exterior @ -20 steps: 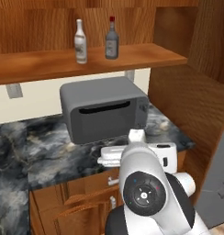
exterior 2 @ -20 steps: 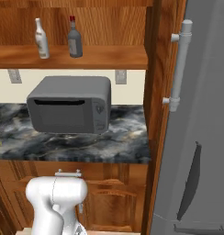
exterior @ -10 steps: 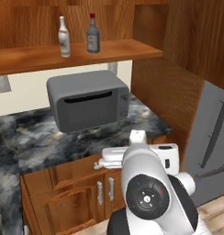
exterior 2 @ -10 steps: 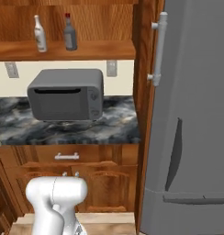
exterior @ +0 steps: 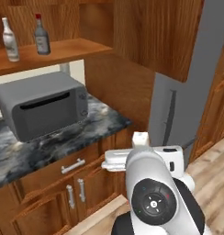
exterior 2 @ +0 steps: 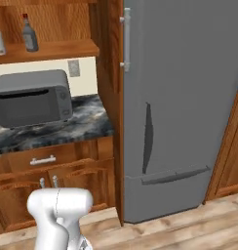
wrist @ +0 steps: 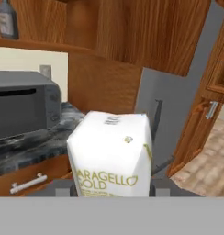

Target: Sort all alcoholic drinks to one cabinet, and non-alcoholic drinks to the other.

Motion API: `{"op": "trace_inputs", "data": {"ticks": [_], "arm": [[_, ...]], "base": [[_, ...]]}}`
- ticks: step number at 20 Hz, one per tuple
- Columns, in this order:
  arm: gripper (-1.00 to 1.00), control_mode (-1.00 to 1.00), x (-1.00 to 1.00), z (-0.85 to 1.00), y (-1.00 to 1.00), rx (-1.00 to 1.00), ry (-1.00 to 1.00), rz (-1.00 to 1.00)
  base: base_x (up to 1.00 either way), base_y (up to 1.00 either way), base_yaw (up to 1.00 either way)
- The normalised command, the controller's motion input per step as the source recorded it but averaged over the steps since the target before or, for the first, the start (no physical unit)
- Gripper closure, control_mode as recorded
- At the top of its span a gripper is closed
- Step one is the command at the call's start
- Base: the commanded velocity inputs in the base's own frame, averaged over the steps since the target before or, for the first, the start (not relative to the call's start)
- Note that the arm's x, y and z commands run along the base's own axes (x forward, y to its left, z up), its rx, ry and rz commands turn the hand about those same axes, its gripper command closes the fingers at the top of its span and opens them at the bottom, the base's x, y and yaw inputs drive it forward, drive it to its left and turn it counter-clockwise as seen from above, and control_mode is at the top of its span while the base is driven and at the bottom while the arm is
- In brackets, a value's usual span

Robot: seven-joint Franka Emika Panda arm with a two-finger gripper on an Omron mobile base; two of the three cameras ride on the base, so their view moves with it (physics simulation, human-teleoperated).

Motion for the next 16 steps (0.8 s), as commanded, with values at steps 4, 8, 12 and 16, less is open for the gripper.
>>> {"op": "trace_inputs", "data": {"ticks": [4,8,12,16], "arm": [[1.0,1.0,0.0,0.0,0.0,0.0,0.0,0.0],[1.0,1.0,0.0,0.0,0.0,0.0,0.0,0.0],[1.0,1.0,0.0,0.0,0.0,0.0,0.0,0.0],[1.0,1.0,0.0,0.0,0.0,0.0,0.0,0.0]], "base": [[-0.48,-0.05,-0.5],[-0.36,-0.27,-0.46],[-0.22,-0.43,-0.47],[-0.15,-0.46,-0.42]]}}
